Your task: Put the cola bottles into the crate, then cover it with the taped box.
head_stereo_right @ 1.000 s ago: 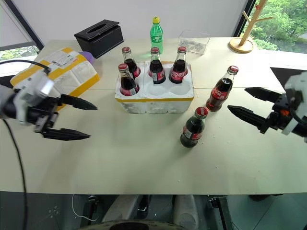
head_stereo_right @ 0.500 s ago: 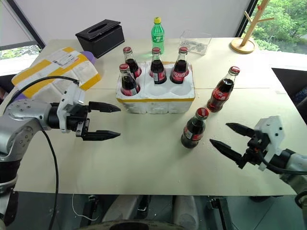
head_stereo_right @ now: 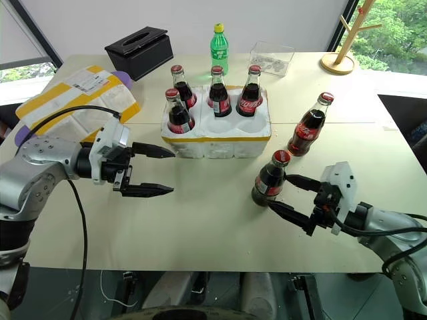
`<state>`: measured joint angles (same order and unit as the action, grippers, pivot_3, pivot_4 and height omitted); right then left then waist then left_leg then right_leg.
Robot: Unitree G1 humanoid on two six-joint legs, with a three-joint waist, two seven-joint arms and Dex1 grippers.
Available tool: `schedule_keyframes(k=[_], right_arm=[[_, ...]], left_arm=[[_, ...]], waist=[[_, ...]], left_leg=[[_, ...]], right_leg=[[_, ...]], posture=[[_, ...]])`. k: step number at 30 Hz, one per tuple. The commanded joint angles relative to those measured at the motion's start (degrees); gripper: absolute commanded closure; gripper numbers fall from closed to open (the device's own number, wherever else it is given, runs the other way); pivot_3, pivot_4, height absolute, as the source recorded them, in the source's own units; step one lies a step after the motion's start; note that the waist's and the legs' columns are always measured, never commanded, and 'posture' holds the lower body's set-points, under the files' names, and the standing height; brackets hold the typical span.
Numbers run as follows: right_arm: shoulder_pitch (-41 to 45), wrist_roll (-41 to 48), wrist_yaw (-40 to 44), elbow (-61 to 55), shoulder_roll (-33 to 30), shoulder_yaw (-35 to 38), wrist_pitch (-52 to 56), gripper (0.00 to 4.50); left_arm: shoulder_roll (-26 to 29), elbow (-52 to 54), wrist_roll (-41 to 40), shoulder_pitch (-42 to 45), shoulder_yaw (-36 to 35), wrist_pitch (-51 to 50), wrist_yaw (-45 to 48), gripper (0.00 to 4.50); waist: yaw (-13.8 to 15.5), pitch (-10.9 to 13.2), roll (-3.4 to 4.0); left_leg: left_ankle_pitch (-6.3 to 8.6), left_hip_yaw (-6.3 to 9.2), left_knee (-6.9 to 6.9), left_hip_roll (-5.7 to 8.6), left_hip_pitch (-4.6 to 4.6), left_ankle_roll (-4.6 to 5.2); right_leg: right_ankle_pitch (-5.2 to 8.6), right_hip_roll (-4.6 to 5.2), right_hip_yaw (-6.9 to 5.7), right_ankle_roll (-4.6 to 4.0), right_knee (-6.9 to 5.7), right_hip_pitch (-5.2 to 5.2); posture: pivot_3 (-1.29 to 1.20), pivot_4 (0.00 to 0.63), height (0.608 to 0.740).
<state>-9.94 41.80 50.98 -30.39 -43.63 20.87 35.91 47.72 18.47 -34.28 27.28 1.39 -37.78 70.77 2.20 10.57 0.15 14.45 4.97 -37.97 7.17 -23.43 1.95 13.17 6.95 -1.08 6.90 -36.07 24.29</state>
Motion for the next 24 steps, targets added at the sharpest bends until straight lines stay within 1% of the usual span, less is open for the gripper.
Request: schedule_keyframes(k=[1, 9, 12, 14, 15, 16, 17, 21, 24], right_arm=[[2.2, 0.0, -0.3, 0.8, 1.1, -1.9, -1.3, 0.00], [7.9, -3.7, -2.0, 6.1, 3.2, -8.0, -2.9, 0.00], [9.0, -3.4, -2.3, 6.9, 4.4, -9.0, -2.8, 0.00], [9.3, -2.7, -2.3, 6.6, 4.7, -9.0, -2.5, 0.55], [9.5, -2.3, -2.3, 6.3, 4.8, -8.9, -2.4, 0.88], [9.7, -1.0, -2.3, 5.5, 4.7, -8.2, -1.7, 1.33], [9.8, -0.1, -2.3, 4.9, 4.6, -7.6, -1.3, 1.64], [11.3, 4.7, -0.8, 2.8, 2.5, -4.3, 0.7, 1.64], [15.6, 8.8, -0.7, 2.9, 0.6, -2.1, 2.6, 1.64]], left_arm=[[-0.2, 0.6, -0.8, 1.2, -0.5, 0.5, -0.2, 0.04], [-1.0, -0.4, -0.5, 1.9, 0.2, 0.8, 0.1, 0.04], [-1.3, -0.6, -0.3, 2.0, 0.3, 1.2, 0.2, 0.04], [-1.4, -0.8, -0.1, 1.9, 0.3, 1.5, 0.3, 0.00], [-1.4, -1.0, 0.1, 2.0, 0.4, 1.7, 0.4, 0.00], [-1.4, -1.3, 0.2, 1.8, 0.3, 2.1, 0.5, 0.00], [-1.4, -1.4, 0.3, 1.7, 0.3, 2.3, 0.6, 0.00], [-1.4, -1.9, 0.3, 1.4, 0.1, 2.9, 0.7, 0.00], [-1.6, -2.3, 0.2, 1.5, 0.1, 3.2, 0.4, 0.00]], waist=[[0.0, 0.0, 0.00], [0.0, 0.0, 0.00], [0.0, 0.0, 0.00], [0.0, 0.0, 0.00], [0.0, 0.0, 0.00], [0.0, 0.0, 0.00], [0.0, 0.0, 0.00], [0.0, 0.0, 0.02], [-0.1, 0.0, 0.04]], left_leg=[[0.00, 0.00, 0.00, 0.00, 0.00, 0.00], [0.00, -0.01, 0.02, -0.02, 0.00, 0.00], [0.00, -0.01, 0.02, -0.02, 0.00, -0.01], [0.00, -0.01, 0.02, -0.02, 0.00, -0.01], [0.00, -0.01, 0.03, -0.02, 0.00, -0.01], [0.00, -0.01, 0.03, -0.02, 0.00, -0.01], [0.00, -0.02, 0.03, -0.02, 0.00, -0.01], [0.00, -0.02, 0.09, -0.02, -0.01, -0.01], [0.00, -0.08, 0.09, -0.02, -0.04, -0.01]], right_leg=[[0.00, 0.00, 0.00, 0.00, 0.00, 0.00], [0.00, -0.05, 0.04, 0.00, 0.00, 0.04], [0.00, -0.07, 0.05, 0.00, 0.00, 0.04], [0.00, -0.07, 0.05, 0.00, 0.00, 0.04], [0.00, -0.08, 0.05, 0.00, 0.00, 0.04], [0.00, -0.08, 0.06, 0.00, 0.00, 0.04], [0.00, -0.08, 0.07, 0.00, 0.00, 0.05], [0.00, -0.08, 0.08, -0.01, -0.01, 0.11], [0.00, -0.08, 0.15, -0.01, 0.00, 0.15]], posture=[[0.00, 0.150, 0.736], [0.00, 0.150, 0.736], [0.00, 0.150, 0.736], [0.00, 0.150, 0.736], [0.00, 0.150, 0.736], [0.00, 0.150, 0.736], [0.00, 0.150, 0.736], [0.00, 0.150, 0.736], [0.00, 0.150, 0.736]])
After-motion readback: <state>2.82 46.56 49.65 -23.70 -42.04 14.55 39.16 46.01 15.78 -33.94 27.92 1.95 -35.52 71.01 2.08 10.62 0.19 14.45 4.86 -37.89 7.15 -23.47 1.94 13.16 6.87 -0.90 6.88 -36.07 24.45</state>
